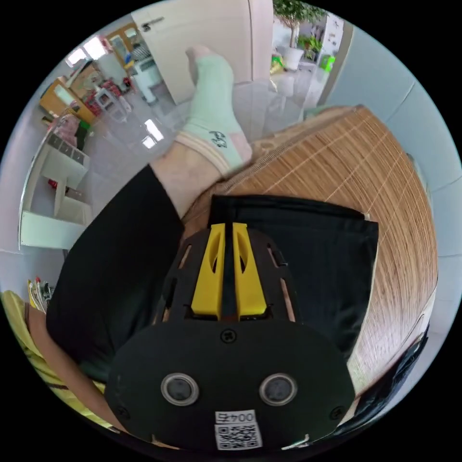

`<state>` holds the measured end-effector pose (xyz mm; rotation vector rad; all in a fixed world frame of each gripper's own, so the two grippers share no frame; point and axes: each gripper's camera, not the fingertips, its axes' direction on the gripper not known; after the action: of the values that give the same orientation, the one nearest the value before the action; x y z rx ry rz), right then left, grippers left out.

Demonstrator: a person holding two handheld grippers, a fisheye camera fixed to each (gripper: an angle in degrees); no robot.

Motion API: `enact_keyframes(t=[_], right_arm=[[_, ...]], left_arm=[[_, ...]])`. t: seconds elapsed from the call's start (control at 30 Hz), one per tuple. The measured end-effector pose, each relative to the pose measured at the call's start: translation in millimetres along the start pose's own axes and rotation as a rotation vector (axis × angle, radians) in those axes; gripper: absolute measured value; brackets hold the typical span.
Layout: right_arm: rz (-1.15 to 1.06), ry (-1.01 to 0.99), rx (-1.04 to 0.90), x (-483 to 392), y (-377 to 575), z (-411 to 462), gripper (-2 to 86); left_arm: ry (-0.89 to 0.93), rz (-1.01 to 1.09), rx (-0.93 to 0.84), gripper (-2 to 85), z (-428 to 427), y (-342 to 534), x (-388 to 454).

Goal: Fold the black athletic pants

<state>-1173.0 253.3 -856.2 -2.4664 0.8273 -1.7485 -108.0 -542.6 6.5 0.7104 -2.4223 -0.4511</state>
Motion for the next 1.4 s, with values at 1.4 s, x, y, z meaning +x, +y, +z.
enact_keyframes(t=[1.4], right_arm=[[0.756, 0.269, 0.307, -110, 509, 108, 7.0]], left_arm=[[0.148, -1.057, -0.131, 0.6, 57, 234, -199]])
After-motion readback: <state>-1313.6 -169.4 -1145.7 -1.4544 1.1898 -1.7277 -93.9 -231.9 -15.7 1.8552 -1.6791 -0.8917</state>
